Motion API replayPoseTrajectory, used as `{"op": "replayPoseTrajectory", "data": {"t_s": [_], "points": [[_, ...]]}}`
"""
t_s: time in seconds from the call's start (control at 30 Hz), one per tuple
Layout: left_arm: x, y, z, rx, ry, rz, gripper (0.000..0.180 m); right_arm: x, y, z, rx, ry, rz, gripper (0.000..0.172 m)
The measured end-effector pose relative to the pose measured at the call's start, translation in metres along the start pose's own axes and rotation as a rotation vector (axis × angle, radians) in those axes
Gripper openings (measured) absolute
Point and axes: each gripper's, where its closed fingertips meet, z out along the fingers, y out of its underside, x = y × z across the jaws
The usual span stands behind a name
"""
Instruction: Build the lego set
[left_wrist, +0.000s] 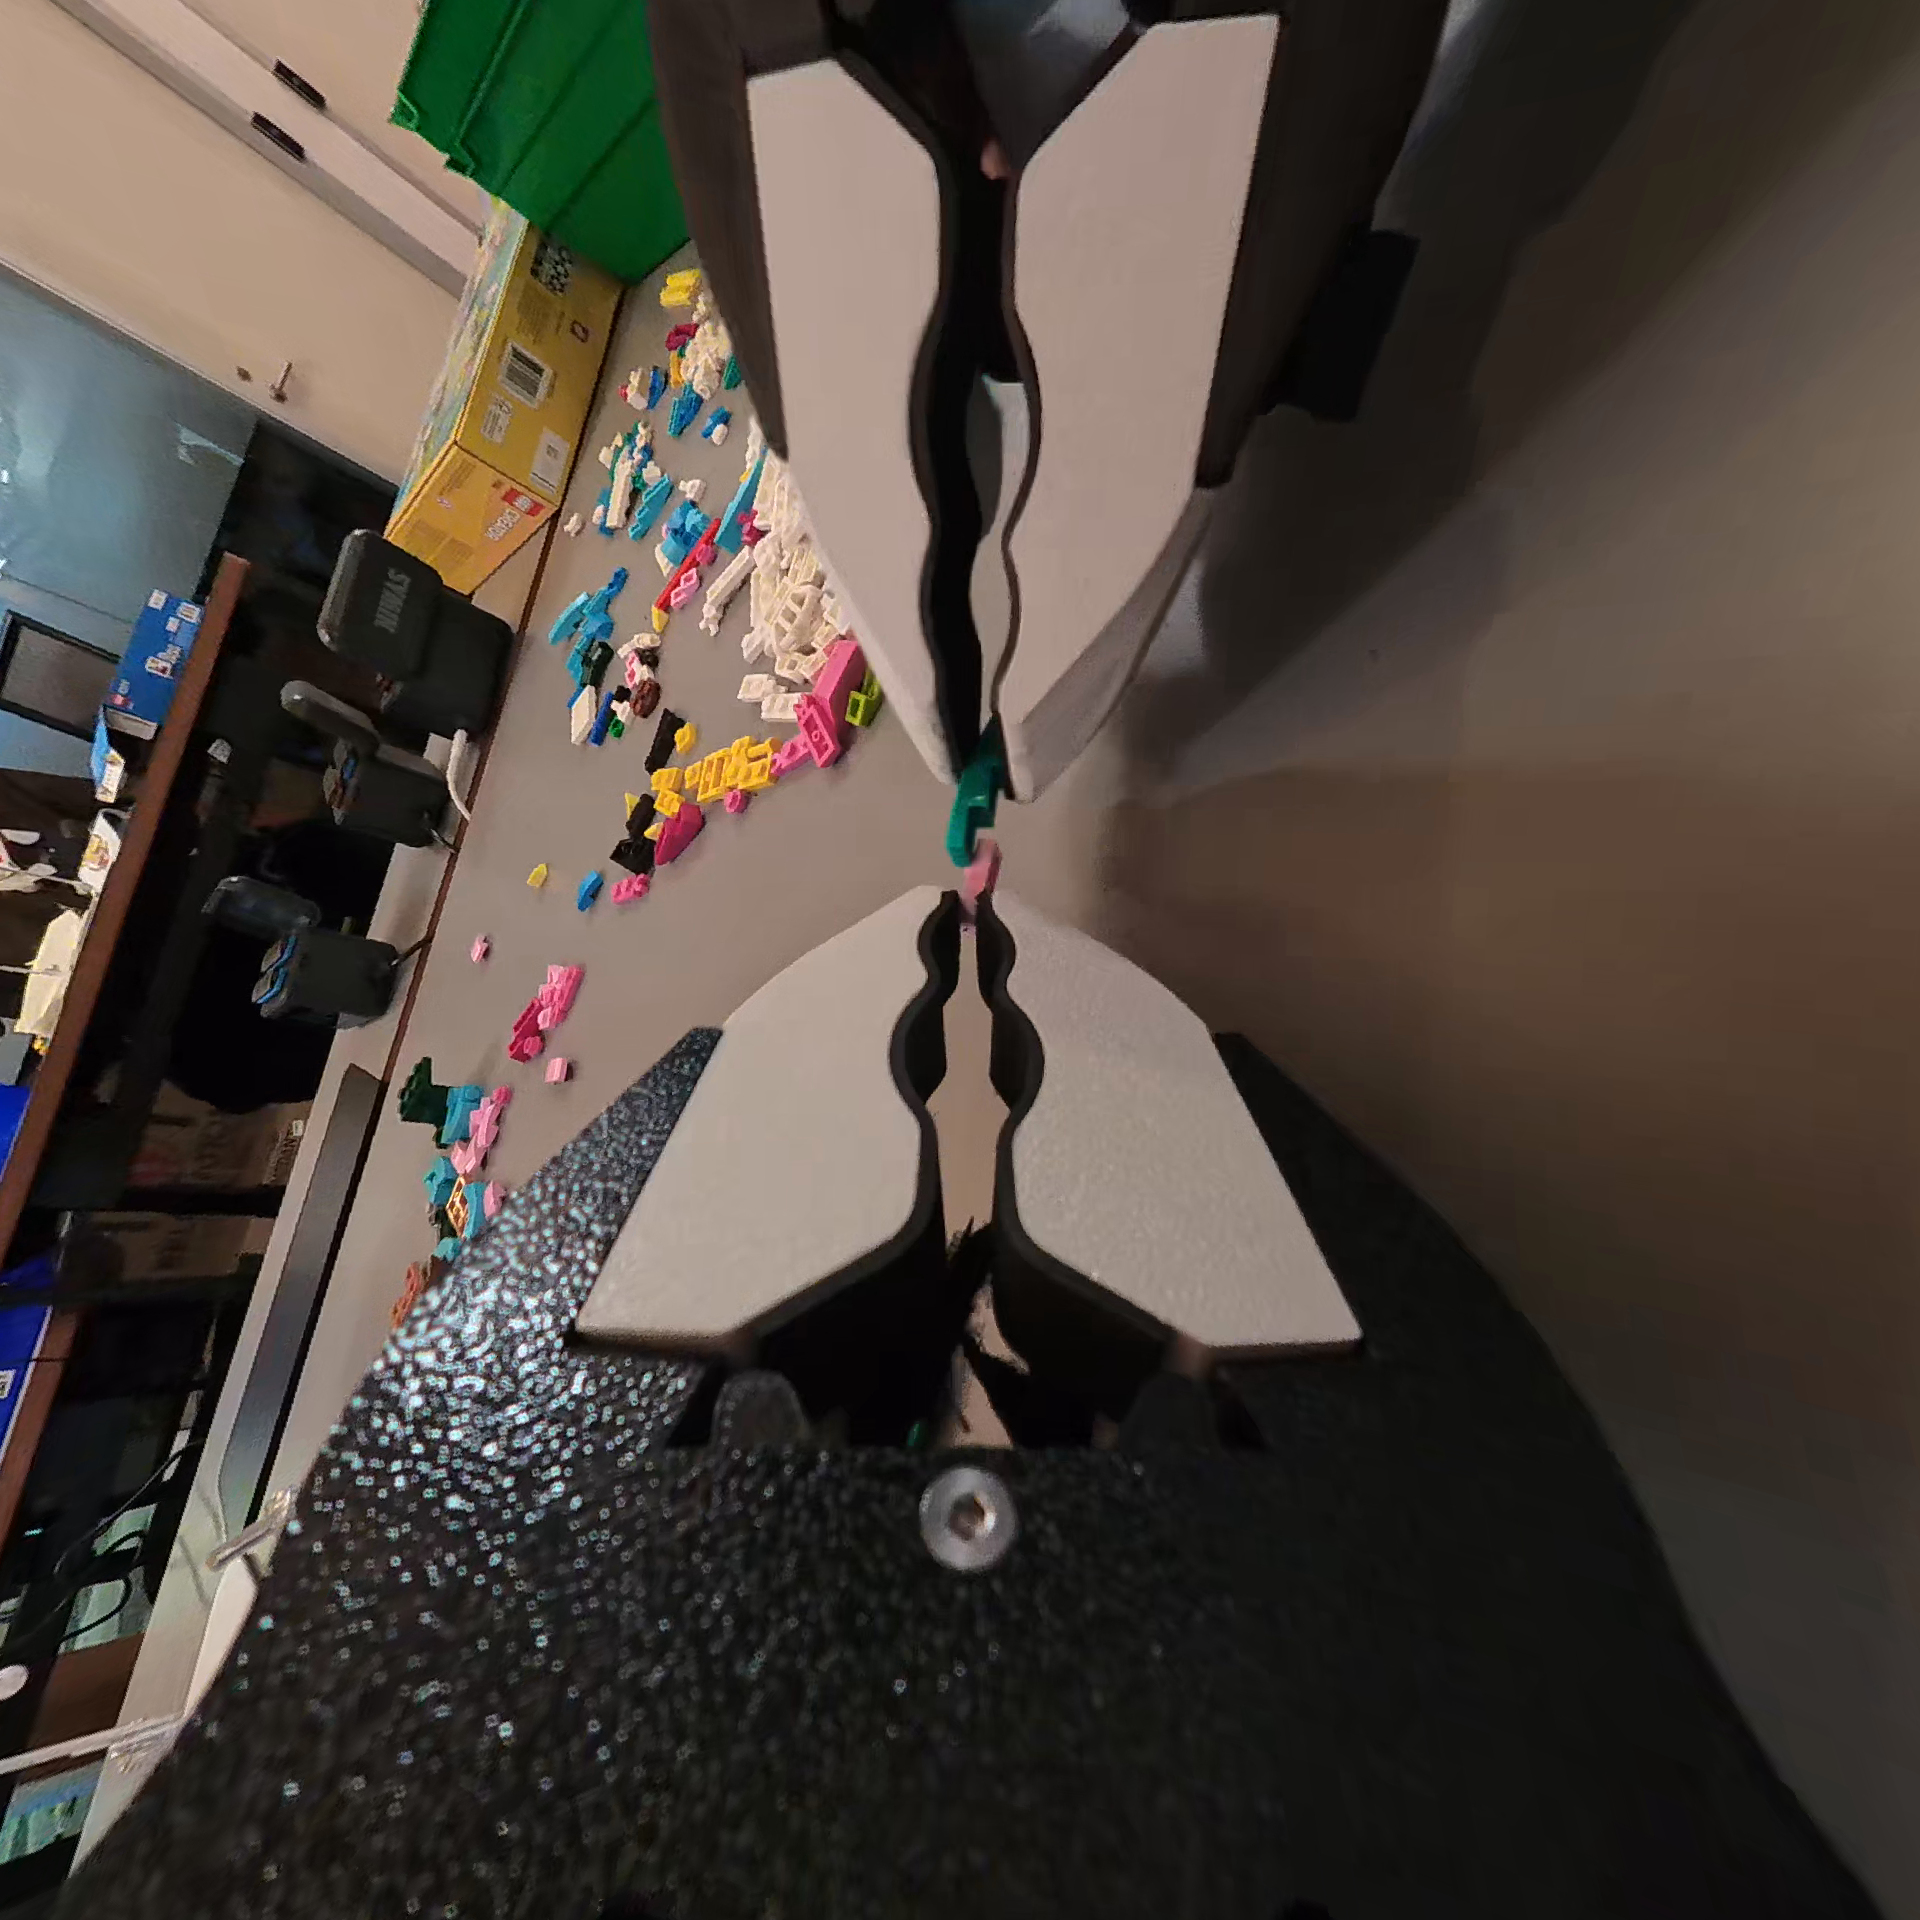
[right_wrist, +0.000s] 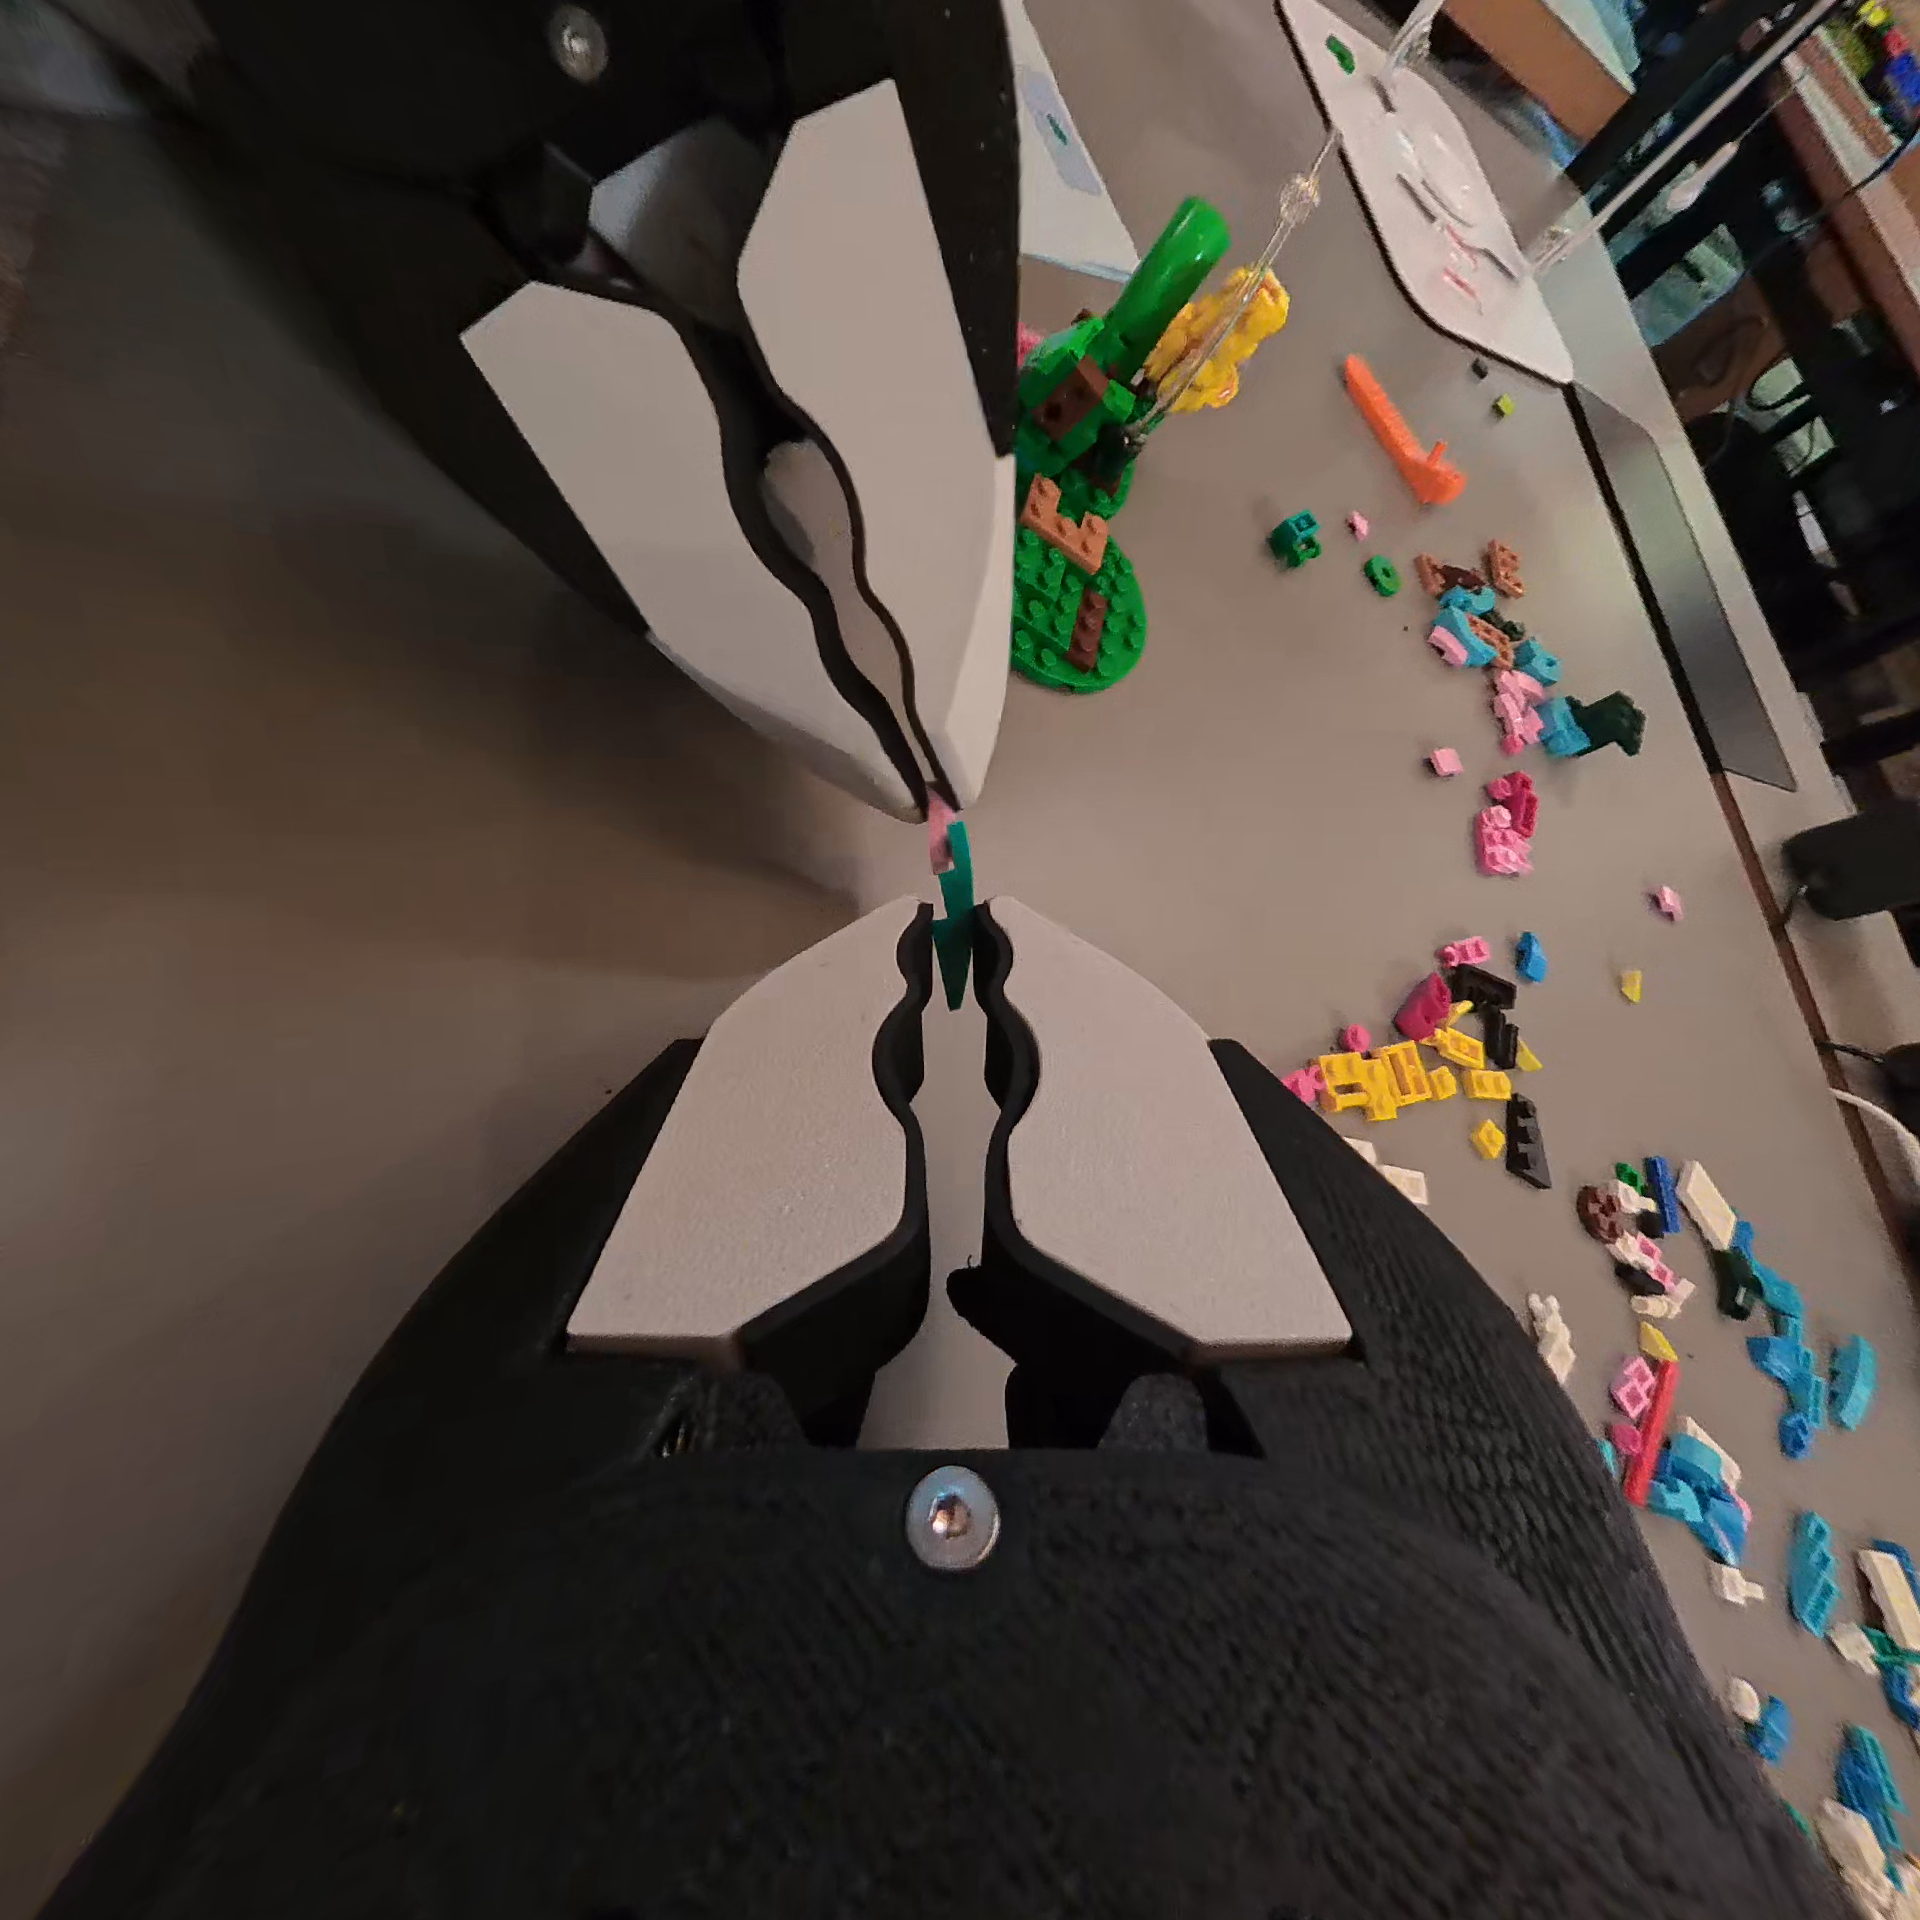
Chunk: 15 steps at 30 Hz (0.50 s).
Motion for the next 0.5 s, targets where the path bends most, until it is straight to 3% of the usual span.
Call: {"op": "replayPoseTrajectory", "data": {"t_s": [0.5], "points": [[0.0003, -0.0043, 0.0002, -0.039, -0.044, 0.065, 0.003, 0.0020, 0.0058, 0.0036, -0.106, 0.075, -0.079, 0.005]]}}
